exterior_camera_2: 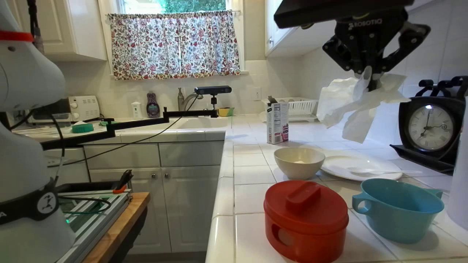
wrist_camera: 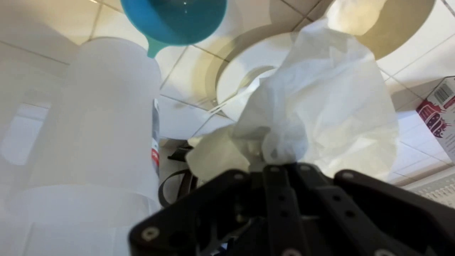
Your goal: Use the napkin to wipe the white plate then place the napkin back
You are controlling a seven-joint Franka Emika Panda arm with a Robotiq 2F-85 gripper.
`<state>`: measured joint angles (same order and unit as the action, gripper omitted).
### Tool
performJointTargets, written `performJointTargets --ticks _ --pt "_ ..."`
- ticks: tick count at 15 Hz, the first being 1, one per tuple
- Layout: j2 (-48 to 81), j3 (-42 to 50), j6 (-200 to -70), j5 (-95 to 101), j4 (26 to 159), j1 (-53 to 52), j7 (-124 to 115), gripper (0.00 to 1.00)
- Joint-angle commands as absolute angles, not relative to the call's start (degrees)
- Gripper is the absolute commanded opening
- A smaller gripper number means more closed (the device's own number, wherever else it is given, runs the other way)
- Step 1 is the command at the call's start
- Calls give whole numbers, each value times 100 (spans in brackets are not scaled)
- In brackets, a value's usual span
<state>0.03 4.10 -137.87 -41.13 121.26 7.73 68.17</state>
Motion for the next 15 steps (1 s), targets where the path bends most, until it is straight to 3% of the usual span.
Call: performJointTargets --ticks 1,15 --pt "64 450 -13825 -4157 12120 672 6818 0" --pt "1064 14 -13960 -4653 11459 474 6889 0"
